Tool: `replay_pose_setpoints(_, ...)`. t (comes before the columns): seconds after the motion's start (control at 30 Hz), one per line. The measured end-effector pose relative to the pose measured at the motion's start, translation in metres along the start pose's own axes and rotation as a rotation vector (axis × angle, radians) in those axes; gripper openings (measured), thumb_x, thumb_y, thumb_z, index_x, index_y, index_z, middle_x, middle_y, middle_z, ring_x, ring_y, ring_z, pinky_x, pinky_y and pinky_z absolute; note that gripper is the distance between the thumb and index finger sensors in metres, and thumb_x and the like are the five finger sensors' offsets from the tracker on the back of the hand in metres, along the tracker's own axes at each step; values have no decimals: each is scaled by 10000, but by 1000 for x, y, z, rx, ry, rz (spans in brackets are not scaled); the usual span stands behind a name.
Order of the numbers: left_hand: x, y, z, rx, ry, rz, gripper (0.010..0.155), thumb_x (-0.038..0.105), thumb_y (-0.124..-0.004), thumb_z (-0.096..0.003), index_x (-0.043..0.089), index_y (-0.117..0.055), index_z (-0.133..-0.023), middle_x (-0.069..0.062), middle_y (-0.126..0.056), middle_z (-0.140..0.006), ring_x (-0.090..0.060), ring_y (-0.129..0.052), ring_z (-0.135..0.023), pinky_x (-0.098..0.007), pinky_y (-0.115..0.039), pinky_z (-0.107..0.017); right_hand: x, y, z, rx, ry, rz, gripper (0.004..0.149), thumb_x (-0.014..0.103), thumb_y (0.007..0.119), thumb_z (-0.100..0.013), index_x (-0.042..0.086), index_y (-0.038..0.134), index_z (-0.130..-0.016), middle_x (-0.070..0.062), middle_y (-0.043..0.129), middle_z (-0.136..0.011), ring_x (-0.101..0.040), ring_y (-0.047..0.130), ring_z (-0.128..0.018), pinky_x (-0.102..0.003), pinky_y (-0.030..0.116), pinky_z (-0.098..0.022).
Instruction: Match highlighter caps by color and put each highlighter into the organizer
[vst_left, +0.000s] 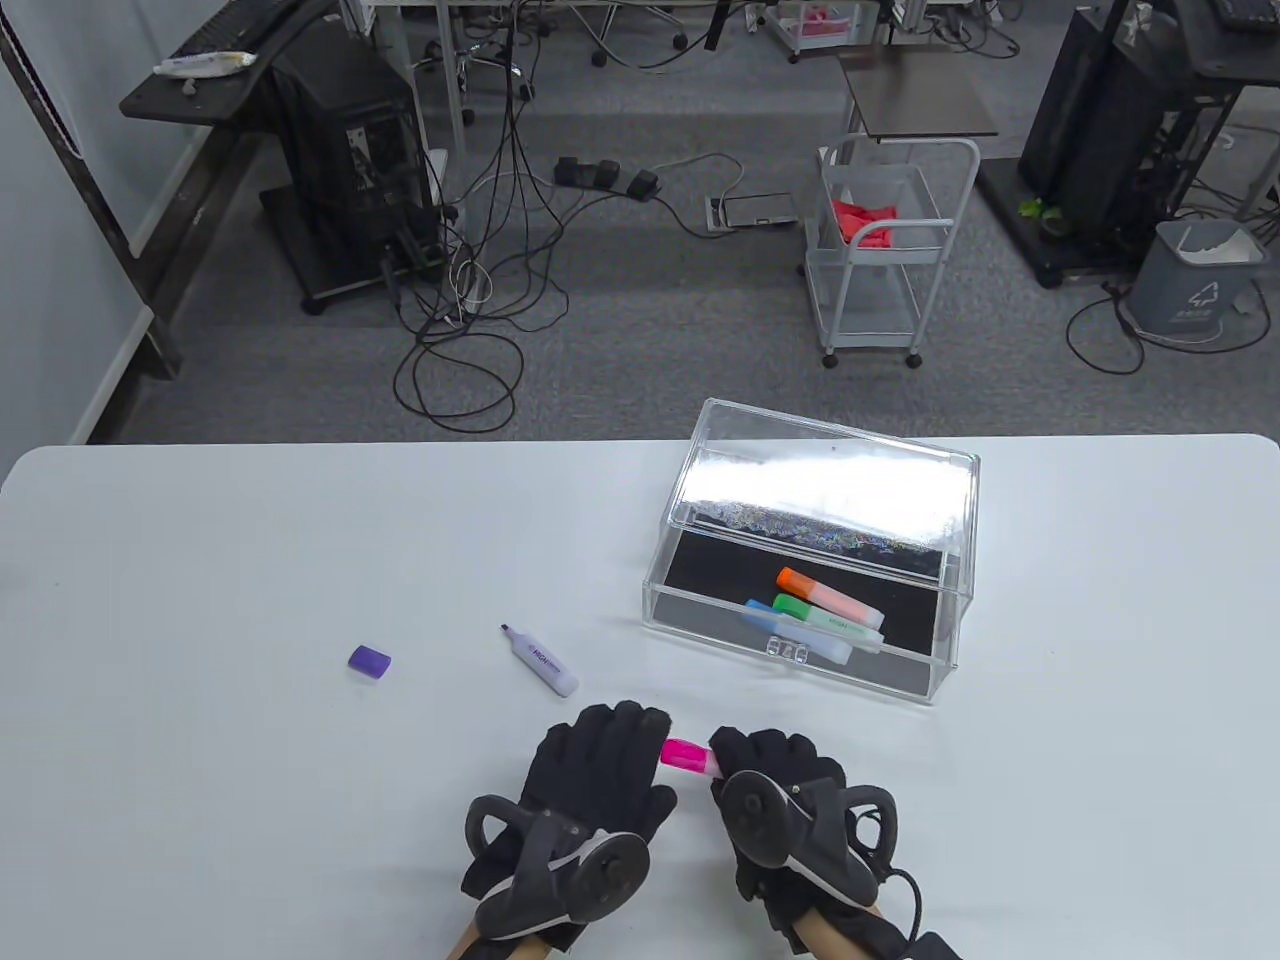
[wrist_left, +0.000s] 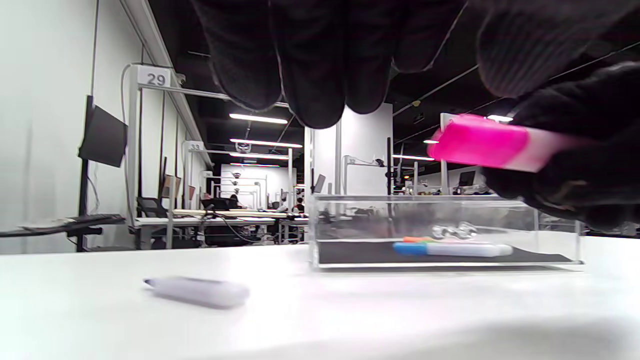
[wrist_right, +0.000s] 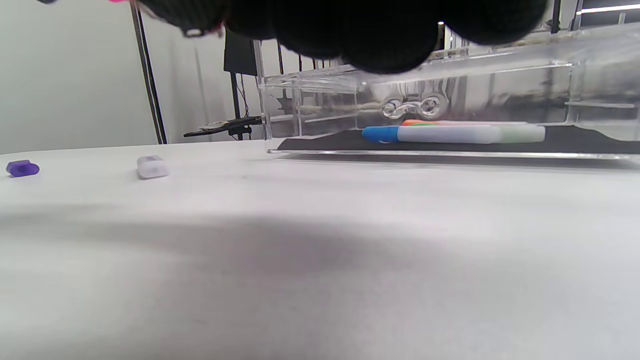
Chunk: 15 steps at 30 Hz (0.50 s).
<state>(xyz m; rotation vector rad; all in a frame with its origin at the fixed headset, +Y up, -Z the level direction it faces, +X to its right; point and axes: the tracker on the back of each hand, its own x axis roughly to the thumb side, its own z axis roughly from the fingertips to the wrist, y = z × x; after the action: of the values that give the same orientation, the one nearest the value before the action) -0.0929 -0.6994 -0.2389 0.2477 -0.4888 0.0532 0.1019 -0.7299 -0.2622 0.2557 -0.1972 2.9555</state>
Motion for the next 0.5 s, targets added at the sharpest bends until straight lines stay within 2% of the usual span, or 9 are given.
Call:
replay_pose_setpoints(0.17,-13,17,2,-53,40,-110,741,602,-634,-615,260,-366,-1215,-54,-460,-1261,-406,-600,-1197,-631,-586,-820,-4,-2,1,-12,13,-8,525,389,722,-433,258,622,-931,-67,754,-824,-281,824,-630,-557,701,-490)
replay_pose_setpoints(0.27,-29,27,8,-48,80,-123,743,612,-630,-614,278,-356,-1218,-44,-411,-1276,-408,-524,-1222,-648,-533,-829,-6,-3,1,-15,21,-14,526,388,723,-432,257,622,-931,-68,753,-825,-283,822,-630,-557,699,-491)
replay_pose_setpoints(0.5,-71,28,25,-176,195,-217,805,692,-602,-597,317,-282,-1233,-10,-276,-1304,-416,-358,-1254,-679,-415,-843,-7,-4,2,-12,19,-11,530,391,722,-432,258,620,-935,-69,748,-831,-284,819,-635,-557,696,-493)
